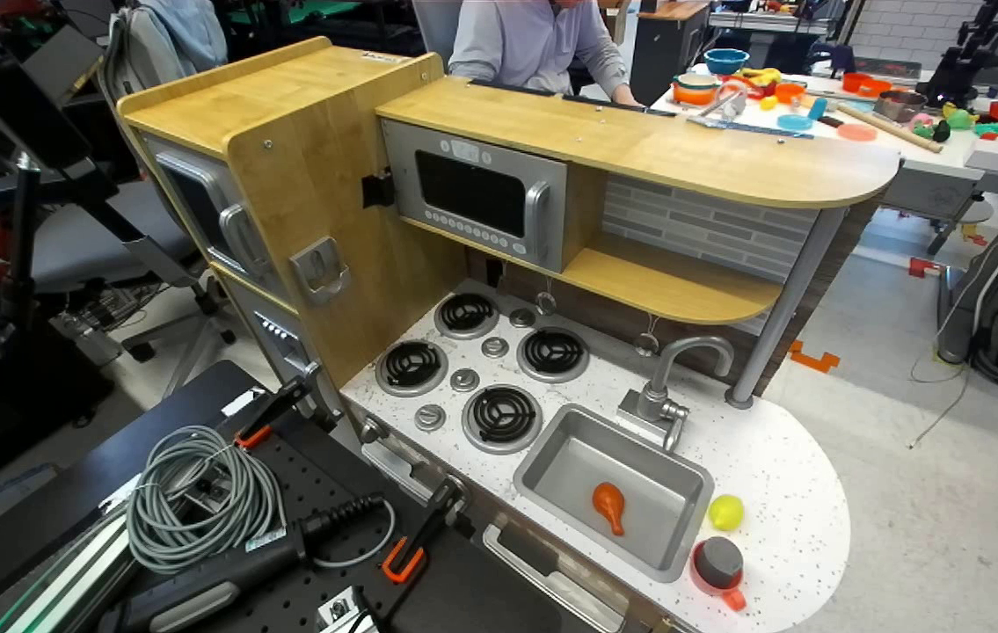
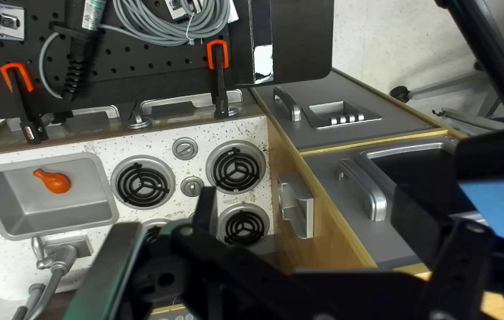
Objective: Move the lemon toy from the counter to the stove
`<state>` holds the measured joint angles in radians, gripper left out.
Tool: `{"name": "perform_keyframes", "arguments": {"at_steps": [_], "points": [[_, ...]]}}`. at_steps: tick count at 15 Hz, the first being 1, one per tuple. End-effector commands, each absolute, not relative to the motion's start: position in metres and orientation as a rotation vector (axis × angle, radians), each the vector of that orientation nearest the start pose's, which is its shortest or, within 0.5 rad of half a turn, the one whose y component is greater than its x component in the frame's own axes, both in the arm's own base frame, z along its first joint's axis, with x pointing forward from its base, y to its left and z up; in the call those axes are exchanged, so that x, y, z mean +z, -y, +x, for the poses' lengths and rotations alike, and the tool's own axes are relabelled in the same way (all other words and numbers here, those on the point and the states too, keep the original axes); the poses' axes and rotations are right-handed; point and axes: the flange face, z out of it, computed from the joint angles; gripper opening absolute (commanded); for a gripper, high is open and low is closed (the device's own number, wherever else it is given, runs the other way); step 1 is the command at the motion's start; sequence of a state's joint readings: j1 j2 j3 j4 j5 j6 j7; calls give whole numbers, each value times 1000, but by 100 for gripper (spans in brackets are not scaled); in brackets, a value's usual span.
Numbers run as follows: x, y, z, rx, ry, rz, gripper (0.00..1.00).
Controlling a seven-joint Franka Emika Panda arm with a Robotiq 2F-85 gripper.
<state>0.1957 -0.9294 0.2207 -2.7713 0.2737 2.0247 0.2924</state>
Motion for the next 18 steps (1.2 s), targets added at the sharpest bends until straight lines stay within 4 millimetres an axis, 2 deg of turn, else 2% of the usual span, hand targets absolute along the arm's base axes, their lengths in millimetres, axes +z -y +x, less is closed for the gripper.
{"name": "perform_keyframes", "arguments": {"at_steps": [1, 12, 13, 14, 15, 18], "points": [[470, -134, 268, -216, -70, -3003, 100], [470, -131, 269, -230, 52, -3034, 100], [463, -77, 293, -214, 46, -3044, 100], [463, -67, 295, -225, 50, -3065, 100], [461, -45, 299, -230, 43, -3085, 100], [446, 35, 311, -206, -30, -3127, 100]]}}
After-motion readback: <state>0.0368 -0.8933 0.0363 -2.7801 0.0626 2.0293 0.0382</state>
